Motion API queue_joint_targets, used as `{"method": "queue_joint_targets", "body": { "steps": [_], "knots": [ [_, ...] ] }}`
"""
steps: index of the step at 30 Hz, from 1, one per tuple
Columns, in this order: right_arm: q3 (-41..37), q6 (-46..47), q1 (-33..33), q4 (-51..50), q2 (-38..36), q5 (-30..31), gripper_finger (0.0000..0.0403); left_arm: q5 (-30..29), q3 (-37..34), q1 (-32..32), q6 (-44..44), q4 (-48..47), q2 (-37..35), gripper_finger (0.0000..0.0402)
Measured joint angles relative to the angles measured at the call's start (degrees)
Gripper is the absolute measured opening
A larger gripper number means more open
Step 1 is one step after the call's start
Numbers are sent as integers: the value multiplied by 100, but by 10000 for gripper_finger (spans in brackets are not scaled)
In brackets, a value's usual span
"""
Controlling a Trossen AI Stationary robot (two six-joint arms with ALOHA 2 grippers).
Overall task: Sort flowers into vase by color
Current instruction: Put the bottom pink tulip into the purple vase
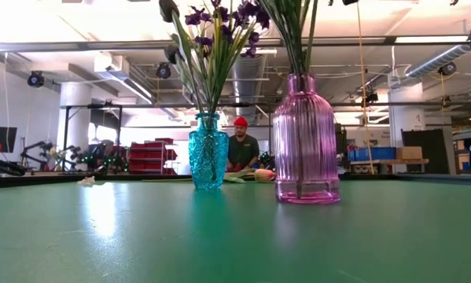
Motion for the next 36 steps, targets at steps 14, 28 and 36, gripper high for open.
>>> {"method": "queue_joint_targets", "body": {
  "steps": [14,28,36],
  "knots": [
    [260,657,-292,-777,109,-297,12,2,0,0,0,-15,0,160],
    [246,897,-396,-1163,181,-287,12,4,0,0,0,-8,0,160],
    [311,627,-396,-1124,169,-256,13,4,0,0,0,-19,0,160]
  ]
}}
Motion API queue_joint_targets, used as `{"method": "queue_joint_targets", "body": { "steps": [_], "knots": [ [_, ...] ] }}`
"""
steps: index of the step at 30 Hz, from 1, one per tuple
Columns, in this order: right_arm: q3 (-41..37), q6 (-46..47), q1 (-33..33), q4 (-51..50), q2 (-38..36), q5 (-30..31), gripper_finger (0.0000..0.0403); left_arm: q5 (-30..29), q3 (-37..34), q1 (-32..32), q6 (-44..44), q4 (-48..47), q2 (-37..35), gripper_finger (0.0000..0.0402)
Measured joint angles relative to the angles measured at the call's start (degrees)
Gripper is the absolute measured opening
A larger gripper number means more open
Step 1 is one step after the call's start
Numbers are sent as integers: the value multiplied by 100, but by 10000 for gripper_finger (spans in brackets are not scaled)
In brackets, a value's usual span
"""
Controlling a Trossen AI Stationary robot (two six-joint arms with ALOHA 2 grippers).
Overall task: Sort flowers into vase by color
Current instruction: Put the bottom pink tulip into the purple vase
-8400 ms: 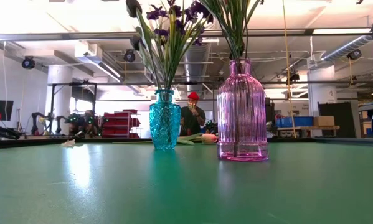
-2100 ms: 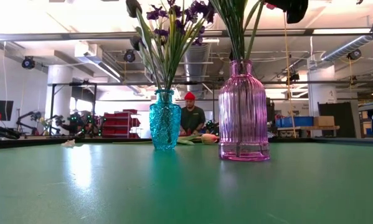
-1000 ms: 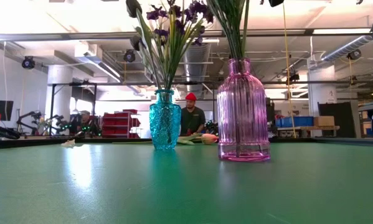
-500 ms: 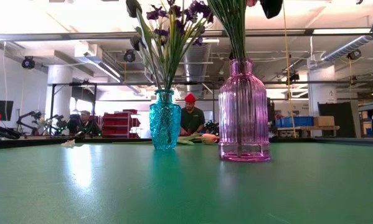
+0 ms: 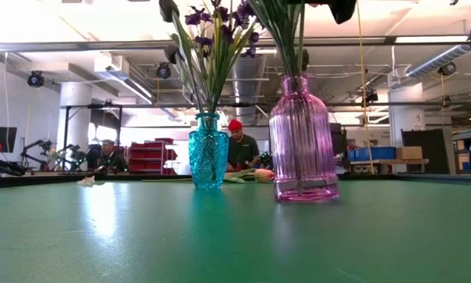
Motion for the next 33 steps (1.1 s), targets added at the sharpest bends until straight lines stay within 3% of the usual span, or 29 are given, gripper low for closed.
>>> {"method": "queue_joint_targets", "body": {
  "steps": [33],
  "knots": [
    [20,480,11,-244,-515,-372,12,14,-68,-119,-17,-234,85,160]
  ]
}}
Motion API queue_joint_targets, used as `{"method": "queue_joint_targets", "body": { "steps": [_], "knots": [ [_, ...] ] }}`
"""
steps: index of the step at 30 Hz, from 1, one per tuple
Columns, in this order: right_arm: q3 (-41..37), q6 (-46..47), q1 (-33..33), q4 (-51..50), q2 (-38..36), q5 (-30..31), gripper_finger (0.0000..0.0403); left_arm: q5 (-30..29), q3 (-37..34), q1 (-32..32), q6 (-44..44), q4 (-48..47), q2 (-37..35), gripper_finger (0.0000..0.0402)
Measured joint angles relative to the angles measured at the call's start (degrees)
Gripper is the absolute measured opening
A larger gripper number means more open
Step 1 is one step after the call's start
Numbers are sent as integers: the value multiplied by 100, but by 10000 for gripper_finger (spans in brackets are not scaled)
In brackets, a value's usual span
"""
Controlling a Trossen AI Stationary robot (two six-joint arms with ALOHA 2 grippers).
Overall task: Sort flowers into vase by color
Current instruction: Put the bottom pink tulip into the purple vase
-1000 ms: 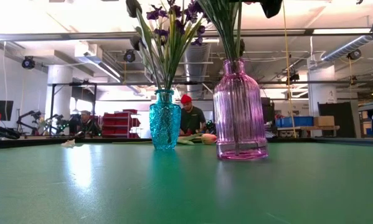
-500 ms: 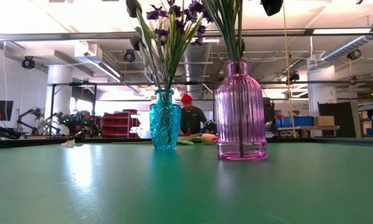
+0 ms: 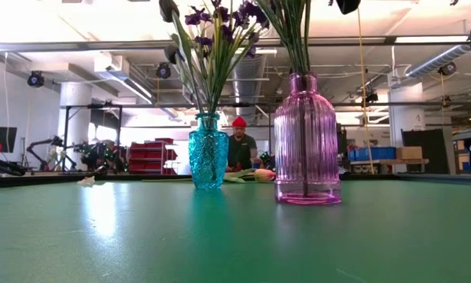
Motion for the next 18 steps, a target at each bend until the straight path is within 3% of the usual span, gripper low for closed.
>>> {"method": "queue_joint_targets", "body": {
  "steps": [9,14,18],
  "knots": [
    [7,188,-33,-332,227,-82,9,-77,-63,-232,37,-6,535,160],
    [7,141,-32,-325,202,-82,9,-859,-209,-753,184,120,758,160],
    [7,127,-22,-369,195,-84,9,-1231,-984,-1086,150,1171,1048,160]
  ]
}}
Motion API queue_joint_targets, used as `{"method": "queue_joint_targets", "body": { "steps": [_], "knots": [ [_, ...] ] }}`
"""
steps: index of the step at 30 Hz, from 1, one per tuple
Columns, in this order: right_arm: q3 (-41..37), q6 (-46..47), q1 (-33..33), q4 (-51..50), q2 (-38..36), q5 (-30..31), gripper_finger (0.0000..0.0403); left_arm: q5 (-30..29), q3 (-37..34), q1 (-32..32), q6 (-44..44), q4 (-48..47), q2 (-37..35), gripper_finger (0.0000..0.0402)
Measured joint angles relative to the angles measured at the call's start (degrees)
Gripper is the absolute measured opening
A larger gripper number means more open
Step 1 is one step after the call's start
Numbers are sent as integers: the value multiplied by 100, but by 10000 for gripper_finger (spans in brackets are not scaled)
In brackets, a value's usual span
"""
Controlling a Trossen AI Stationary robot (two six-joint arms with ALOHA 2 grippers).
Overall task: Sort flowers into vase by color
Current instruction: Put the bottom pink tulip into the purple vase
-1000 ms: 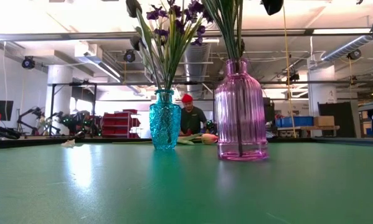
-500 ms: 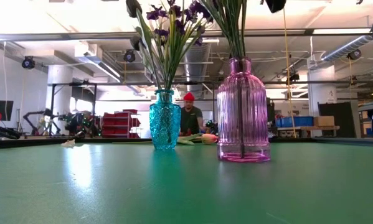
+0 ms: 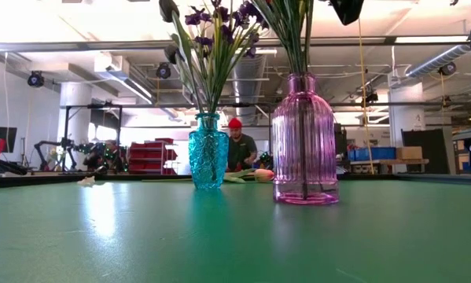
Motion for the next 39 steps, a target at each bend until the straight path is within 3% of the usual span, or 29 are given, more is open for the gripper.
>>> {"method": "queue_joint_targets", "body": {
  "steps": [12,18,23,29,32,36,39],
  "knots": [
    [0,-52,26,-24,2,-15,9,-1854,-2069,-422,-472,3393,714,160],
    [0,-50,26,-41,2,-13,9,-2082,-2067,-340,-181,4419,1559,188],
    [-2,-49,26,-43,1,-15,11,-2317,-1419,-162,-231,4565,2340,257],
    [-7,-164,26,-38,-13,-13,12,-2070,-830,215,604,4854,2718,334],
    [-7,-215,26,-34,-9,-15,12,-1488,-835,544,377,4894,2842,336],
    [-7,-328,26,-34,-9,-13,12,-497,-1001,1051,219,5742,3067,323],
    [-7,-391,26,-38,-9,-12,12,-372,-1053,1236,344,6059,3206,314]
  ]
}}
